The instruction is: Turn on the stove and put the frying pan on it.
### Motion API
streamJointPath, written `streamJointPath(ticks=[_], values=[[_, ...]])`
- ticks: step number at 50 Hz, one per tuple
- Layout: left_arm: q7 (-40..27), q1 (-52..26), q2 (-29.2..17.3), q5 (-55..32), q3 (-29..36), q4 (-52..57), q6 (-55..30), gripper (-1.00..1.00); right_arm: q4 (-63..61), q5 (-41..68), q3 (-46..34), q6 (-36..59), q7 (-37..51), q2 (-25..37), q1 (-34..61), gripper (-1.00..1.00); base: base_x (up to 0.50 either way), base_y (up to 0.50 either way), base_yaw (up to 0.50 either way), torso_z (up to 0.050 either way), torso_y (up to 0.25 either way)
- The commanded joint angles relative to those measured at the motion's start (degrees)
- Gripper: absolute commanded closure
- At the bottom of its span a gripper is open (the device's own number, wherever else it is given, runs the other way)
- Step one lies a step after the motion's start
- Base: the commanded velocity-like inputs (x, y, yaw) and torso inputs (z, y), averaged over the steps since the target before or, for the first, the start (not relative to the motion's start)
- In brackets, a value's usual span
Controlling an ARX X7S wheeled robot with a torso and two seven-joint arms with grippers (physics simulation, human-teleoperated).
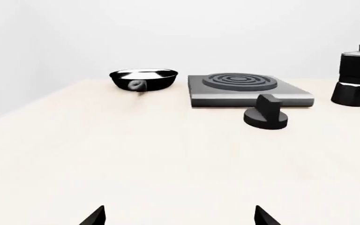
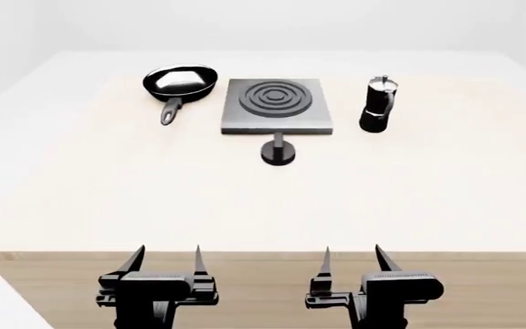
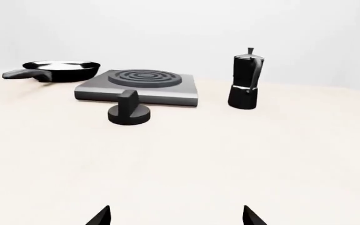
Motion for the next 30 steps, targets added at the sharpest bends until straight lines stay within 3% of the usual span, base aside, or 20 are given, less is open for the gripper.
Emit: streamJointPath(ticks=[1, 18, 30], values=[[-0.9, 0.0, -0.9, -0.9, 1.1, -0.1, 0.2, -1.00, 0.2, 0.4, -1.2, -0.2, 1.1, 0.8, 0.1, -1.00, 0.02, 0.50, 0.00, 0.000, 0.000], [-2.1, -0.1, -2.0, -1.8, 2.6, -0.2, 0.2, -1.00, 0.3, 1.8, -2.5, -0.3, 2.0, 1.9, 0.2, -1.00, 0.05, 0.50, 0.00, 0.000, 0.000], [-2.9, -0.2, -2.7, -2.3, 3.5, -0.3, 0.3, -1.00, 0.5, 2.1, -3.3, -0.4, 2.9, 2.6, 0.3, -1.00, 0.35, 0.45, 0.00, 0.000, 0.000]])
